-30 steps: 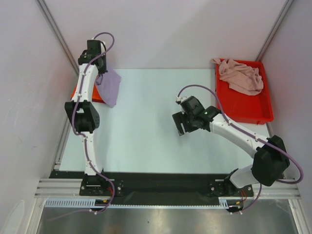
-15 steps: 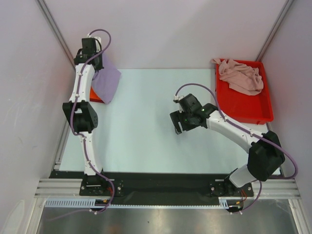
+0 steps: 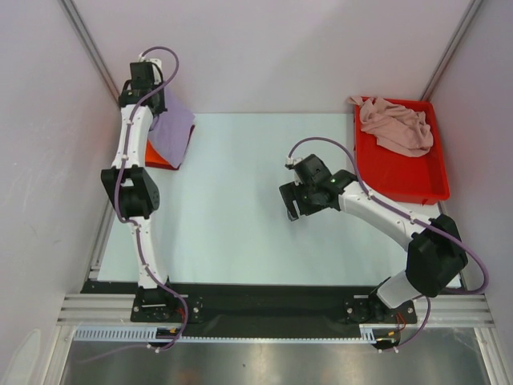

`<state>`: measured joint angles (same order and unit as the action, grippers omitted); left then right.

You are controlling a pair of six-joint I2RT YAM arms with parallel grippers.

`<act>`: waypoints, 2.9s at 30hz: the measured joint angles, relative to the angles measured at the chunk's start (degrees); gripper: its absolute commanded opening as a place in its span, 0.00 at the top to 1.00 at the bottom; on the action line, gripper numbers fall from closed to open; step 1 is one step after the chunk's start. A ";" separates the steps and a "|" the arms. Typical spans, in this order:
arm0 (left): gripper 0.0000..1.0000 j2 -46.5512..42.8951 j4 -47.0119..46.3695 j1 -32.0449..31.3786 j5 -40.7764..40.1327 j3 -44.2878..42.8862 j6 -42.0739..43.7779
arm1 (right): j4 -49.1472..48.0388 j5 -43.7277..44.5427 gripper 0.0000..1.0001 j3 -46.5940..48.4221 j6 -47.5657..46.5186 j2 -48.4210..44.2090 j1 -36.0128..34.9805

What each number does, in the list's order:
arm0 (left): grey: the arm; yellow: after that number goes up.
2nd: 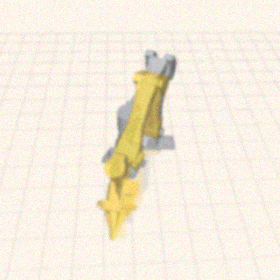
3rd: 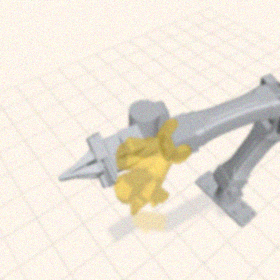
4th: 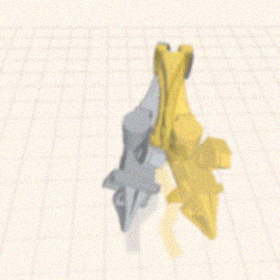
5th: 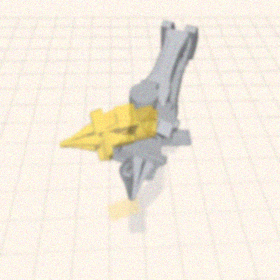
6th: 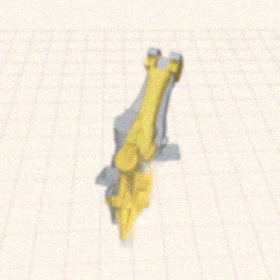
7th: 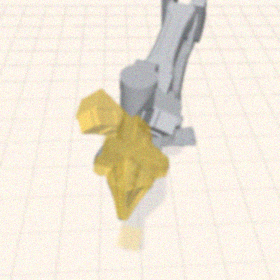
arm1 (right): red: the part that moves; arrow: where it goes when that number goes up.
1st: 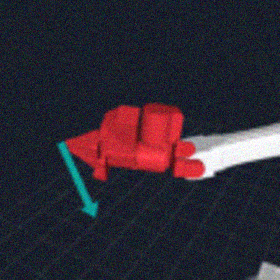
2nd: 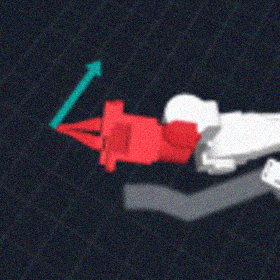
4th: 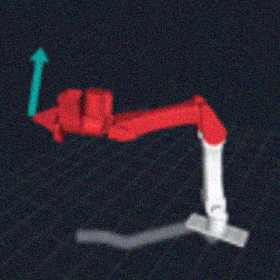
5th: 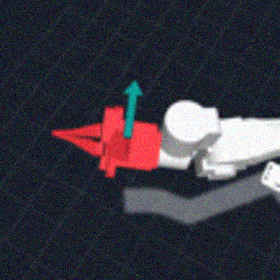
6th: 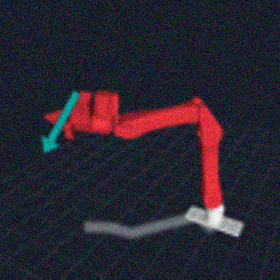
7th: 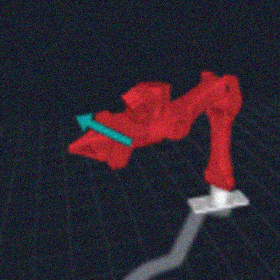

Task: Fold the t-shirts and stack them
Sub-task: Neatly place the folded tshirt to the corner

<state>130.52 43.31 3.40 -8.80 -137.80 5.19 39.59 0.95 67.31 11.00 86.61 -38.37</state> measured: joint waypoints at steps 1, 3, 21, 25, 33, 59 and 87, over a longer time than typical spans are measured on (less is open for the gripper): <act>1.00 0.00 -0.04 0.22 0.02 0.02 -0.02 | 0.00 0.00 0.20 0.00 0.04 0.04 0.00; 1.00 0.00 -0.35 0.76 0.22 0.11 -0.04 | 0.00 0.00 0.20 0.00 0.24 0.15 0.00; 1.00 7.45 -3.45 4.66 2.51 -1.60 0.00 | 0.44 -0.20 0.21 3.23 1.64 5.42 -0.61; 1.00 8.37 -5.62 4.68 -0.07 -0.72 0.07 | 1.20 -0.20 0.21 5.18 2.32 8.26 -1.60; 0.62 9.44 -9.84 5.51 -4.68 0.24 0.39 | 3.32 -0.28 0.21 11.87 2.51 13.40 -2.82; 0.52 -10.12 -15.69 -4.79 -1.86 26.18 -13.42 | 4.87 -4.72 0.17 16.55 7.21 14.97 0.85; 0.12 -130.20 -23.04 -29.03 18.23 124.02 -50.01 | -29.35 -6.45 0.00 -63.43 43.45 -77.61 10.99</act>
<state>0.32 20.27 -25.63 9.43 -13.78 -44.82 10.24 -5.50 3.88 54.46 8.99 -27.38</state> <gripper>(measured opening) 0.888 0.995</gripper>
